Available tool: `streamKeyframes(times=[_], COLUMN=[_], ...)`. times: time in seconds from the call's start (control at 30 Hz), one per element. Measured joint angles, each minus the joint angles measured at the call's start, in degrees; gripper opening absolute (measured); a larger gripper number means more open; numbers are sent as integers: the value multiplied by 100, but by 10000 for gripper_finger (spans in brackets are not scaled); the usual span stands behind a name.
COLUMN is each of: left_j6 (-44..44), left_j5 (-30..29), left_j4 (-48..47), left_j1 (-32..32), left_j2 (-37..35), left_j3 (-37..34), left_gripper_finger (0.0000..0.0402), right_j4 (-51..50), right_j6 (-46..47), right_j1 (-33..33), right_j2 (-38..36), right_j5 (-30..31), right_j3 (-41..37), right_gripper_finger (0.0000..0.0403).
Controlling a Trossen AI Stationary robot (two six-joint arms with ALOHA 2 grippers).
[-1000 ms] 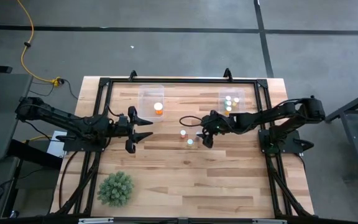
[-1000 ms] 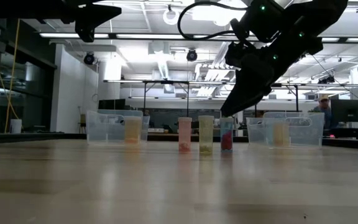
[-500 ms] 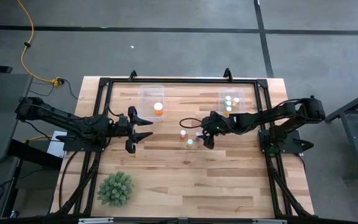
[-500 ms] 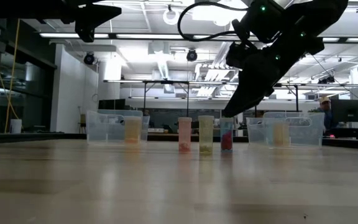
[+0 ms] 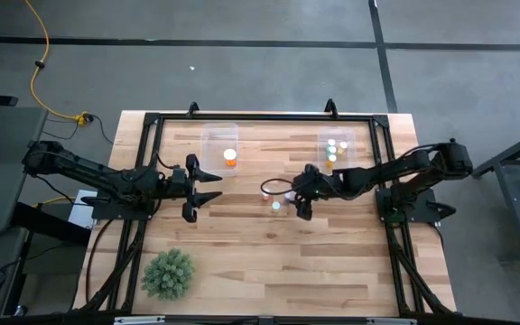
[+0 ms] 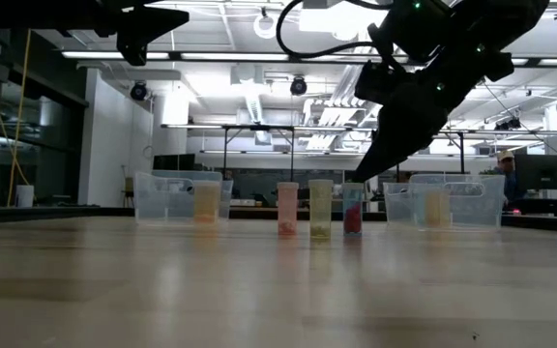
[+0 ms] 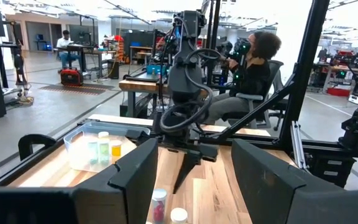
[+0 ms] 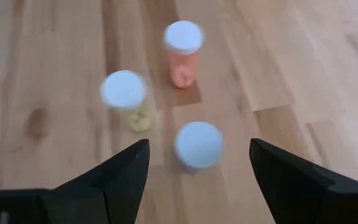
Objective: Pick and place medicine bottles into bin by pill shape (circle, oval)
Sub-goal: Put the blue capsule bottle into the left transparent bin
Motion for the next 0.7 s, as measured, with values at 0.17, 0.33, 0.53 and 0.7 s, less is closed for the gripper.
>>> streamKeyframes(times=[0.17,0.33,0.53,0.7], left_j6=[1,0,3,55], left_j5=[0,0,0,0], left_j4=[0,-1,-42,-63], left_j1=[0,0,0,0], left_j2=[0,0,0,0], left_j3=[0,-2,-2,-2], left_gripper_finger=[196,196,196,196], right_j4=[0,139,156,-173], right_j6=[0,2,-339,-290], right_j1=[-4,4,2,28], right_j2=[0,238,404,404], right_j5=[81,-47,11,9], right_j3=[0,2,277,476], right_gripper_finger=[270,270,270,269])
